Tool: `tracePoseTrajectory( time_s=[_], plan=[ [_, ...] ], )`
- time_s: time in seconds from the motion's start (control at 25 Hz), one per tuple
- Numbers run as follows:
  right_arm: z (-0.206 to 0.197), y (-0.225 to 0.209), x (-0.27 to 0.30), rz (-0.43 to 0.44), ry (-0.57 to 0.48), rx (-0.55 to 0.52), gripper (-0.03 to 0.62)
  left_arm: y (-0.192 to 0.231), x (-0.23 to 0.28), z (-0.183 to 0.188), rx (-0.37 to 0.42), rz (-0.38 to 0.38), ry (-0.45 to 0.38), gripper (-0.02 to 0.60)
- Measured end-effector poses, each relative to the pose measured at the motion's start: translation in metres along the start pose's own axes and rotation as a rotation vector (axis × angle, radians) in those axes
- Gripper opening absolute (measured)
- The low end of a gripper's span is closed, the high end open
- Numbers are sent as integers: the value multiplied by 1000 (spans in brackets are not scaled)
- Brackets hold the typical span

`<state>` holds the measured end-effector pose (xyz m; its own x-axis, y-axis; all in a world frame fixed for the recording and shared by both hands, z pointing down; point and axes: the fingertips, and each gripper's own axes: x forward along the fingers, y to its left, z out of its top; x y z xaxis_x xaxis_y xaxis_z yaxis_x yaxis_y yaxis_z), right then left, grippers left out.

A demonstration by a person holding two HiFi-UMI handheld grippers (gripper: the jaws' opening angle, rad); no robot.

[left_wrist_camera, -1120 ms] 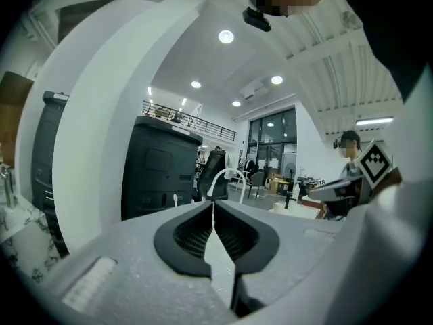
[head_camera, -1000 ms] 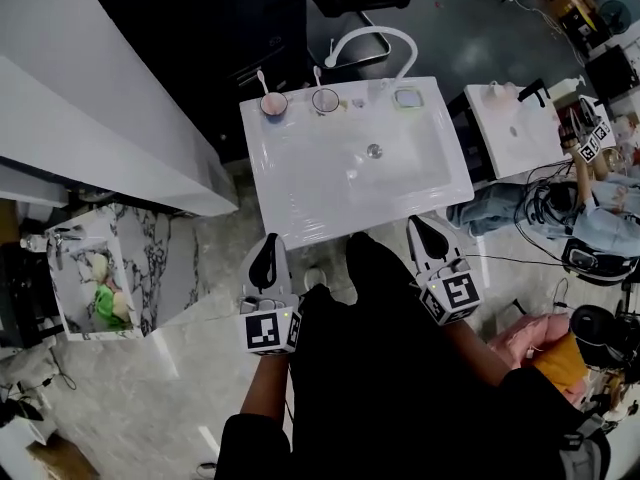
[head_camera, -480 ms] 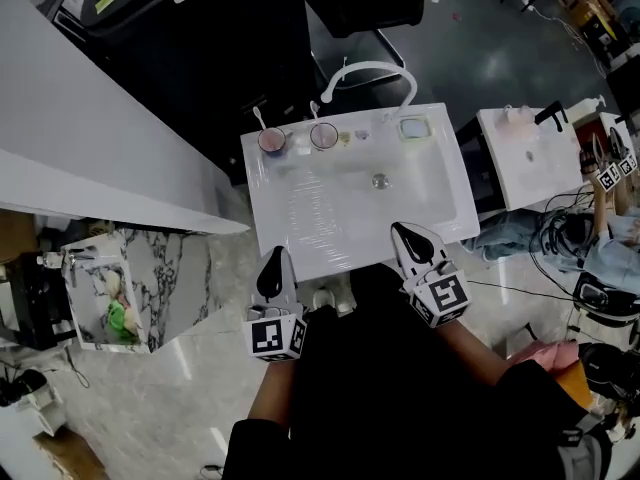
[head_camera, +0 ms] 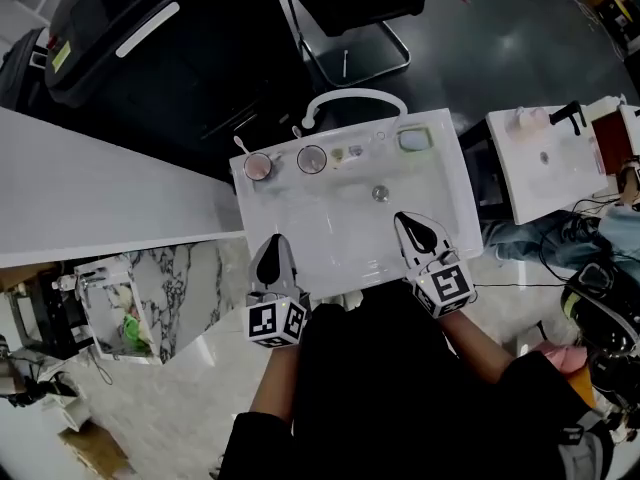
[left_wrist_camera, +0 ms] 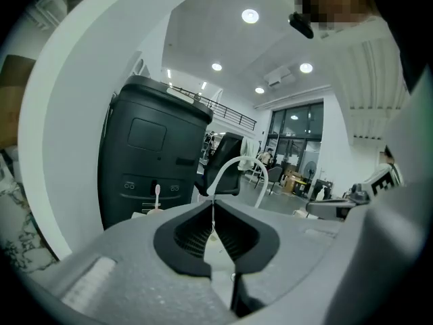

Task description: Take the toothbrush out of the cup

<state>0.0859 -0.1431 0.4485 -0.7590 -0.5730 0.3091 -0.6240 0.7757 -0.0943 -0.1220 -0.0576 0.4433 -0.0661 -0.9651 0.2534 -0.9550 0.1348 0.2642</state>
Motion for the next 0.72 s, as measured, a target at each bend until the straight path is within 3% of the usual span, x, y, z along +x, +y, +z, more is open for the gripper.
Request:
tracePoseTrajectory(
  time_s=[0.28,0.72],
  plan=[
    [-1,-30,31,69,31,36,-2,-7,71,-6,-66,42,59,23],
    [-27,-64,67,173,69,76,-2,0,168,-33,-11,96,131,28]
  ],
)
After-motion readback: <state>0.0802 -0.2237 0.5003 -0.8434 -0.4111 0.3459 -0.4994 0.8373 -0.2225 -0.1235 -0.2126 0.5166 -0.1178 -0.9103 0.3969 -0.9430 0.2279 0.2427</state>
